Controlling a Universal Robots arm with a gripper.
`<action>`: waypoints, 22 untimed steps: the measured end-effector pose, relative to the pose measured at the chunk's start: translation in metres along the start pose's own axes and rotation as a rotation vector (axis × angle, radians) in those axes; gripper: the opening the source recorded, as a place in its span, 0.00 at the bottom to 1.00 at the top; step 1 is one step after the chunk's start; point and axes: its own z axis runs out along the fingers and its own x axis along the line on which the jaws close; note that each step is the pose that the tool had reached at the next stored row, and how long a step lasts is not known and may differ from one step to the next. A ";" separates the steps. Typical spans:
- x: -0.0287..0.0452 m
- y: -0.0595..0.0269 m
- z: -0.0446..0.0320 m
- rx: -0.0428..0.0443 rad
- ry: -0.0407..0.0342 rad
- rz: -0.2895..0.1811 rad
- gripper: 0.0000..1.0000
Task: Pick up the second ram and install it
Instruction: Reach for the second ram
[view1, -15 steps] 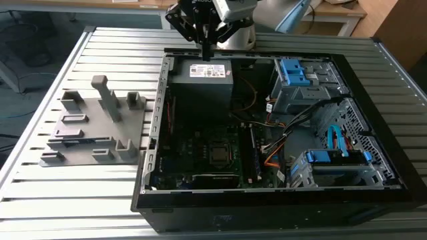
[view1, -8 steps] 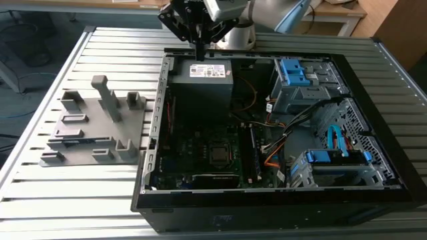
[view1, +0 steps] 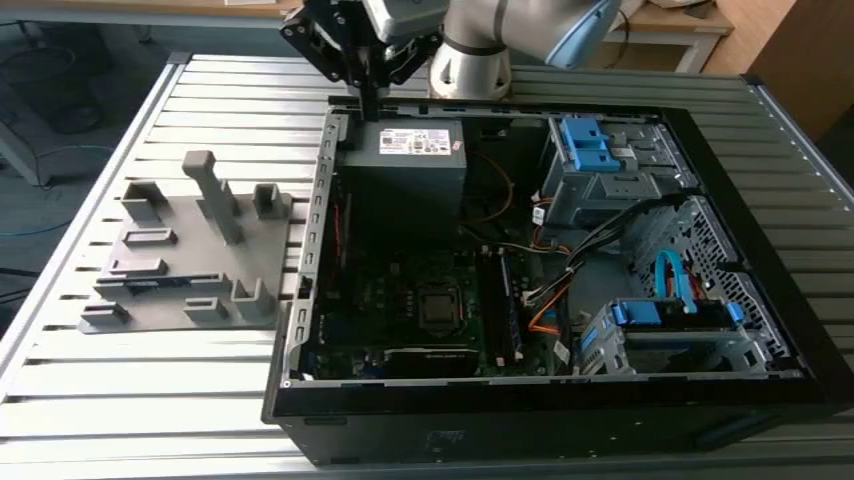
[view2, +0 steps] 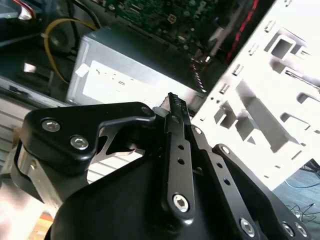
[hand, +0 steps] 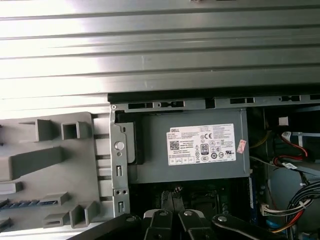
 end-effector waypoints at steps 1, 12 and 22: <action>0.0025 -0.0002 -0.0001 0.0000 0.0000 0.000 0.10; 0.0294 -0.0022 -0.0008 0.0001 0.0000 0.000 0.10; 0.0512 -0.0038 -0.0014 0.0003 0.0000 0.000 0.10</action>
